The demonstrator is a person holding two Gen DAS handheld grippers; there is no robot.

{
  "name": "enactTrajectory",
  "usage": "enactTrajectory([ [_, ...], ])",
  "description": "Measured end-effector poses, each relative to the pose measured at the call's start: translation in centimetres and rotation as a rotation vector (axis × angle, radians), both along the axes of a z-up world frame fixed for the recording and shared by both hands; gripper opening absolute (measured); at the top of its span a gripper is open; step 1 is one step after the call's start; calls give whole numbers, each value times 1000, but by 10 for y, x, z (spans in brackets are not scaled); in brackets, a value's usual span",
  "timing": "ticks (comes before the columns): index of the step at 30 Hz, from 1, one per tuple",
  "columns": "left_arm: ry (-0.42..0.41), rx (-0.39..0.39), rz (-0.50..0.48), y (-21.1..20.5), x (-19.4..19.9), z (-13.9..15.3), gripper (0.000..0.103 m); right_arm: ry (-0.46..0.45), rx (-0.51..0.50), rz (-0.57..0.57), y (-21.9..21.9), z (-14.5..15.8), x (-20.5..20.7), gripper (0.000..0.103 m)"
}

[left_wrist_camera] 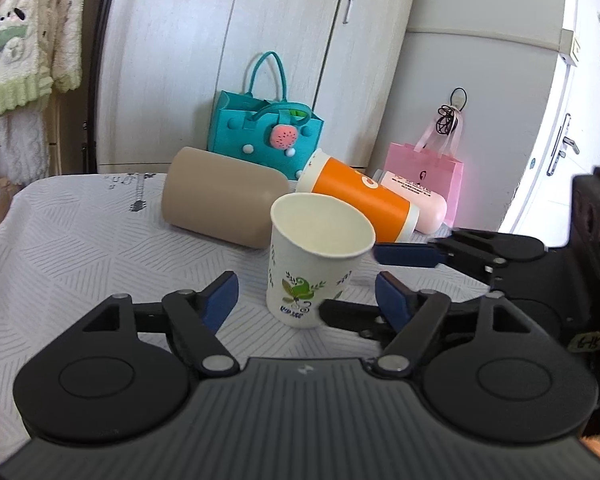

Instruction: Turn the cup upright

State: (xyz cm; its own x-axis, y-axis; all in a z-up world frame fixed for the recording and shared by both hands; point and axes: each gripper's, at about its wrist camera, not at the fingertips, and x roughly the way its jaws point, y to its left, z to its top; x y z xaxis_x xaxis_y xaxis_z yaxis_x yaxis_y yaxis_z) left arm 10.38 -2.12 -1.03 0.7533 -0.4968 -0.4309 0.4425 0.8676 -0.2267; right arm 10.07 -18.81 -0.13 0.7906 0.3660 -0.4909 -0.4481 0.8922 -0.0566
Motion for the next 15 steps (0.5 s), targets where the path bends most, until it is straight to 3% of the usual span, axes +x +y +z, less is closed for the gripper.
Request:
enactTrajectory([
  [11, -34, 51, 94, 7, -48, 25, 83, -16, 94, -136, -30, 22, -45, 82],
  [15, -49, 59, 120, 12, -69, 36, 86, -39, 76, -166, -28, 31, -65, 86],
])
